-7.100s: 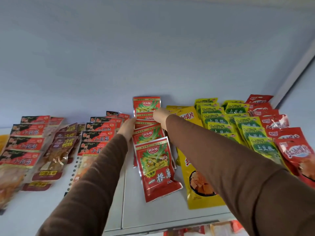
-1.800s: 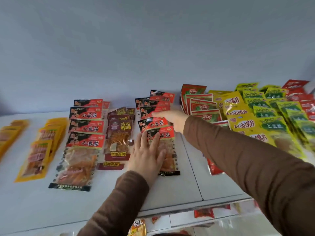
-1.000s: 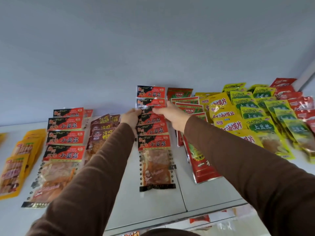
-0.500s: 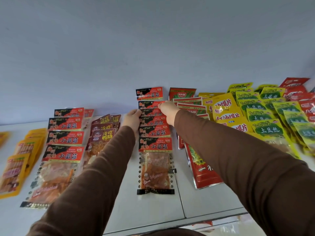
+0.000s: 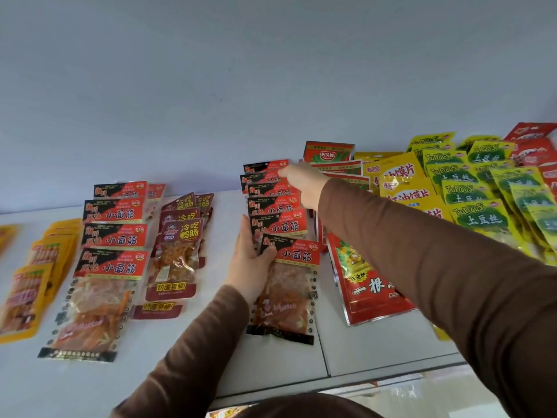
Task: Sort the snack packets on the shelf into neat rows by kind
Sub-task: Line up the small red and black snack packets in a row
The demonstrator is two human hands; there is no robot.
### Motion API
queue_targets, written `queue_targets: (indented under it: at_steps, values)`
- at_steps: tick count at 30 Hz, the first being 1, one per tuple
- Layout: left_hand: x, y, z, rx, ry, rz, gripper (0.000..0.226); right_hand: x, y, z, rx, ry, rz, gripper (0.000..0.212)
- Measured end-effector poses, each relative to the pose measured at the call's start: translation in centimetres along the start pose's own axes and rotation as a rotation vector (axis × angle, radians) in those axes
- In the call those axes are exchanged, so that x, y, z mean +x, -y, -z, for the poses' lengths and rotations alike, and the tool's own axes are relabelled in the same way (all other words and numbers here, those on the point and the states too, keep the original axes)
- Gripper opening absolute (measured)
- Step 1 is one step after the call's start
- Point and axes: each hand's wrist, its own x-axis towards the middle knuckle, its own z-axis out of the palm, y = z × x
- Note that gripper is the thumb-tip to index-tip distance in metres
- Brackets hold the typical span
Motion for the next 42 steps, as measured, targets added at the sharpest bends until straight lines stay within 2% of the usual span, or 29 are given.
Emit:
queue_targets:
  at_steps: [2, 4, 6, 8, 11, 15, 18, 21, 23, 25, 27, 30, 34, 37, 42]
  values:
    - [0.1, 0.1, 0.2, -0.031, -0.003, 0.004, 0.083, -0.8, 0.6, 0.4, -0.029, 0.003, 0.091, 0.023]
    - [0.8, 0.3, 0.9, -0.123, 0.001, 0.021, 0.086, -2.0, 1.0, 1.2, -0.137, 0.01, 0.213, 0.032]
    - [2.4, 0.1, 1.6, -0.137, -0.011, 0.023, 0.085, -3.0, 0.8, 2.0, -0.394, 0.043, 0.369, 0.05]
    - [4.0, -0.4, 1.7, -0.142, 0.009, 0.01, 0.079, -4.0, 0.2, 2.6, -0.743, 0.143, 0.477, 0.054]
    - [6.0, -0.5, 2.0, -0.139, 0.07, -0.002, 0.058, -4.6, -1.1, 2.8, -1.17, 0.239, 0.508, 0.058]
    - [7.9, -1.2, 2.3, -0.088, 0.042, 0.022, 0.064, -5.2, -1.9, 3.6, -1.292, 0.2, 0.621, 0.064]
    - [8.7, -2.4, 1.9, -0.068, 0.048, 0.034, 0.064, -5.1, -2.1, 3.4, -1.467, 0.25, 0.617, 0.071]
    - [7.9, -3.7, 1.7, -0.038, 0.04, 0.05, 0.067, -5.2, -2.1, 3.3, -1.426, 0.242, 0.651, 0.069]
    - [5.9, -3.5, 2.3, -0.047, -0.026, 0.027, 0.068, -5.5, -2.1, 3.9, -1.375, 0.227, 0.731, 0.073]
    - [3.1, -2.2, 3.0, -0.002, -0.055, -0.023, 0.068, -6.2, -2.8, 4.9, -1.42, 0.278, 0.763, 0.088]
    - [0.2, -0.4, 2.7, 0.013, -0.033, -0.059, 0.066, -7.1, -4.5, 5.5, -1.565, 0.326, 0.754, 0.108]
    - [-2.0, 1.3, 1.1, -0.135, -0.016, -0.033, 0.064, -8.0, -7.0, 4.9, -1.734, 0.297, 0.828, 0.124]
    - [-2.3, 1.0, -0.3, -0.251, 0.016, -0.005, 0.063, -8.0, -6.9, 4.2, -1.74, 0.306, 0.831, 0.118]
    - [-2.3, 0.8, -0.2, -0.182, 0.003, -0.009, 0.07, -7.8, -6.2, 4.1, -1.74, 0.331, 0.837, 0.11]
    - [-2.3, 1.1, -0.7, -0.082, 0.004, -0.012, 0.062, -8.1, -5.8, 4.4, -1.726, 0.382, 0.786, 0.105]
